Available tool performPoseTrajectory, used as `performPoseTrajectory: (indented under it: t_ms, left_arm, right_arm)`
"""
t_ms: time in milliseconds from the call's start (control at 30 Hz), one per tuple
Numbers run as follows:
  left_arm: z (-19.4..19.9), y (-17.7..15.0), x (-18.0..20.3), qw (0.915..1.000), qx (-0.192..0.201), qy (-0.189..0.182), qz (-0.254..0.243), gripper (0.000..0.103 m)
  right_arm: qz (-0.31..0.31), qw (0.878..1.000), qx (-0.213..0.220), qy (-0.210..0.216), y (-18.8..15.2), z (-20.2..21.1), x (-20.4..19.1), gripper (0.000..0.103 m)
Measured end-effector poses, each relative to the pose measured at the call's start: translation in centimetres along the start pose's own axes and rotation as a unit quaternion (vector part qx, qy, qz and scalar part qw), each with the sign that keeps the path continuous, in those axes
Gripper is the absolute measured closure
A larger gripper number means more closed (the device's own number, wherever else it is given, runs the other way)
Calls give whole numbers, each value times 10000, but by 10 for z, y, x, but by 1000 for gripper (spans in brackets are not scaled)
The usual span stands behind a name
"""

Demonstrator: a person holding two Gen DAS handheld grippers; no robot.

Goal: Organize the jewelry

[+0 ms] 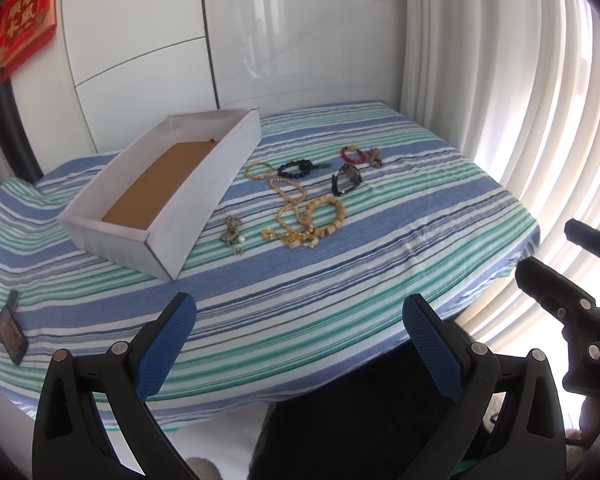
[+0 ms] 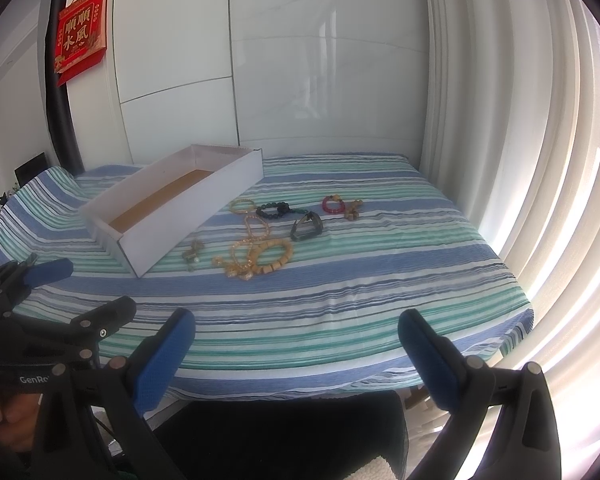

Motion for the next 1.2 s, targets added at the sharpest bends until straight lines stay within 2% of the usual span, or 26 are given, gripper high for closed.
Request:
performPoseTrajectory:
  t_ms: [467, 700, 967, 1133, 1200]
  left_arm:
    - [-2, 1, 0, 10000, -10, 16, -19, 1]
    - [-7, 0, -8, 9998, -54, 167, 26, 0]
    - [-31, -5, -25, 9996, -267, 43, 81, 1]
    - [-54, -8, -40, 9985, -493, 196, 155, 0]
    - [-64, -8, -43, 9978, -615, 149, 181, 1]
  right_arm:
    - [14, 10000, -4, 7, 3, 0, 3, 0]
    - [26, 10000, -35, 17, 4, -5, 4, 0]
    - [82, 9997, -197, 114, 4, -26, 4, 0]
    - [107, 9992, -364, 139, 5, -49, 6, 0]
    - [90, 9989, -412, 186, 7, -59, 7, 0]
Point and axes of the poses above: each gripper's, at about its wrist camera, not at the fingertips, and z roughly against the way its jaws point, x to its right, y to its top, the point moved 8 cm from there along -z, roughly the way its jaws point, and after that the axes turned 2 degrees about z, right-handed, at the moved point
